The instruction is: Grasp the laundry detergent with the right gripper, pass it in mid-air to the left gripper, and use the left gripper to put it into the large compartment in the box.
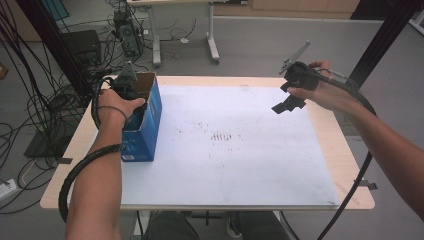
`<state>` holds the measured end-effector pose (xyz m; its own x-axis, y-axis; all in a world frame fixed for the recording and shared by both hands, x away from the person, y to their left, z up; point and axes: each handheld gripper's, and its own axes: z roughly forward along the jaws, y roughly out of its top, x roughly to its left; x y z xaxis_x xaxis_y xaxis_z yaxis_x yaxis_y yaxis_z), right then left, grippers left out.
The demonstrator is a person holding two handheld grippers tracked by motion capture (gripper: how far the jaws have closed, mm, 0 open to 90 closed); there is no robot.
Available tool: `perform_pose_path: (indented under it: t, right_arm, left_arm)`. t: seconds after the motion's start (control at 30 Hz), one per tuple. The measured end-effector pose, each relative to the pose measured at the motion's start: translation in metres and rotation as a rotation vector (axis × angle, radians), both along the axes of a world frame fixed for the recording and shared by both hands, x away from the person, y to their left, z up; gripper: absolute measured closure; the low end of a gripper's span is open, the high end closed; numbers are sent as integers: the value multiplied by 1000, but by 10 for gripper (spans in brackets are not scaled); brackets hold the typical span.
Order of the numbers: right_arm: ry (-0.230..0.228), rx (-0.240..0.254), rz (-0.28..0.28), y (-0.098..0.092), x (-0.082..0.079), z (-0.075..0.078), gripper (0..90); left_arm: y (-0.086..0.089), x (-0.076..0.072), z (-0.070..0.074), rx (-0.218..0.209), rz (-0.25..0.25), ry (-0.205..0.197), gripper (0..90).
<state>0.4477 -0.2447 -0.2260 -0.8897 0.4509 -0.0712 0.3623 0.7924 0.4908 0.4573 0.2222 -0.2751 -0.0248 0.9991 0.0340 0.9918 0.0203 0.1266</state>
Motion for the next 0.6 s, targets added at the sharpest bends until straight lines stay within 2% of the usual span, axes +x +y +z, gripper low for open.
perform_pose_path:
  t: [0.6]
  right_arm:
    - [-1,3,1,-1,0,-1,86]
  left_arm:
    - [-1,-1,0,1,1,-2,365]
